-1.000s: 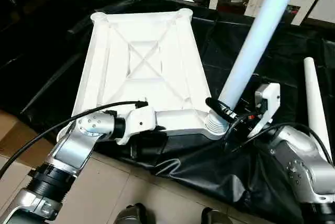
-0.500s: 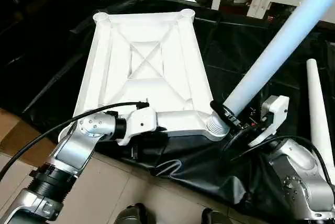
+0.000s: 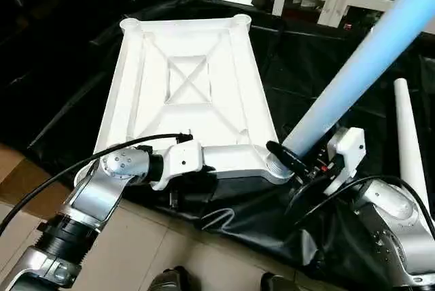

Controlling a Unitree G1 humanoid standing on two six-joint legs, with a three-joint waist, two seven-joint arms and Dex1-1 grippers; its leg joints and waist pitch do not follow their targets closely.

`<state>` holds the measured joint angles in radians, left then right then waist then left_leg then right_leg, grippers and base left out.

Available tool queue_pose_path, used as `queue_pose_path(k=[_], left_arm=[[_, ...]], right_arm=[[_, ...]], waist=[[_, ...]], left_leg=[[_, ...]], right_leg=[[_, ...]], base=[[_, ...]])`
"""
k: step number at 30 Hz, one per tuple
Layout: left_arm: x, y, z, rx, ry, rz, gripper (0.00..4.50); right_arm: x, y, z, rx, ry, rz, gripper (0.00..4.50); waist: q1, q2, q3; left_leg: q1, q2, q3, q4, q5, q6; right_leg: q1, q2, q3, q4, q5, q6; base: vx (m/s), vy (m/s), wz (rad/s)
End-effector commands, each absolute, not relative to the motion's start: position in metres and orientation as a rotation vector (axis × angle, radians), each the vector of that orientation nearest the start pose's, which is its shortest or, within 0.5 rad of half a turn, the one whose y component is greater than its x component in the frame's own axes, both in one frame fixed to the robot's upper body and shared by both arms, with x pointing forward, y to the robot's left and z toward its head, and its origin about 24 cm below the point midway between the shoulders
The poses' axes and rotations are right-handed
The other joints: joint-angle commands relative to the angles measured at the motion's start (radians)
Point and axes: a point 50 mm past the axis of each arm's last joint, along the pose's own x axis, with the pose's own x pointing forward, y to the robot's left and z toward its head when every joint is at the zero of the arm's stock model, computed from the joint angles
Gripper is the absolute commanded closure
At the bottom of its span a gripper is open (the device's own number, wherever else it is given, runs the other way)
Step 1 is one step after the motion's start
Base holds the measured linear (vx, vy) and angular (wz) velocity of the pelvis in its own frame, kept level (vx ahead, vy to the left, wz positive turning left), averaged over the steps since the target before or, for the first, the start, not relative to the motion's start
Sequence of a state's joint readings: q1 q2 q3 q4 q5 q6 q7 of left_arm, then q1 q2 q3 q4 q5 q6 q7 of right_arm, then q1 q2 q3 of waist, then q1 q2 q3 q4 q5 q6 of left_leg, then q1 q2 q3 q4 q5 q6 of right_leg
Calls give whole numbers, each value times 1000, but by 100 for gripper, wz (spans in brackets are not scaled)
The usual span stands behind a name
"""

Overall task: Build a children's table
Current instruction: Insert table leg to table base

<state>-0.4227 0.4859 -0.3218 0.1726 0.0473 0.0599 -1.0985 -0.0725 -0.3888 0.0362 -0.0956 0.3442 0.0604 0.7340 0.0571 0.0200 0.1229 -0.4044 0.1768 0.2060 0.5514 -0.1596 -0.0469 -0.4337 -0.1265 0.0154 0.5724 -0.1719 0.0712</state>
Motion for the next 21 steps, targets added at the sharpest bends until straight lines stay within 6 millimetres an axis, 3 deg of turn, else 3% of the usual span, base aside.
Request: queue_pose_path(k=[1, 7, 13, 18, 21], left_arm=[[290, 131, 75, 598, 202, -1253, 450], [290, 130, 74, 595, 202, -1254, 450], [289, 129, 73, 599, 204, -1256, 450], [289, 129, 72, 601, 197, -1248, 450], [289, 129, 72, 602, 194, -1237, 450]], right_arm=[[232, -164, 25, -49, 274, 877, 259], [241, -165, 22, -49, 355, 904, 259], [254, -167, 21, -71, 415, 889, 259], [257, -167, 23, -46, 391, 857, 259], [254, -169, 20, -29, 383, 830, 259]], waist=[[-7, -12, -31], [-10, -10, -31], [-20, -10, -27], [-27, -12, -26], [-27, -13, -27]], left_leg=[[23, 37, -22, -93, -478, -15], [23, 37, -21, -95, -465, -12], [25, 38, -26, -99, -516, -31], [28, 37, -33, -102, -576, -44], [28, 38, -35, -104, -583, -48]], right_leg=[[5, 5, 5, -89, -456, -91], [7, 9, 2, -87, -406, -108], [4, 6, 1, -93, -469, -103], [-3, 3, 1, -103, -548, -79], [-3, 5, 0, -102, -532, -78]], base=[[0, 0, 0], [0, 0, 0], [0, 0, 0], [0, 0, 0], [0, 0, 0]])
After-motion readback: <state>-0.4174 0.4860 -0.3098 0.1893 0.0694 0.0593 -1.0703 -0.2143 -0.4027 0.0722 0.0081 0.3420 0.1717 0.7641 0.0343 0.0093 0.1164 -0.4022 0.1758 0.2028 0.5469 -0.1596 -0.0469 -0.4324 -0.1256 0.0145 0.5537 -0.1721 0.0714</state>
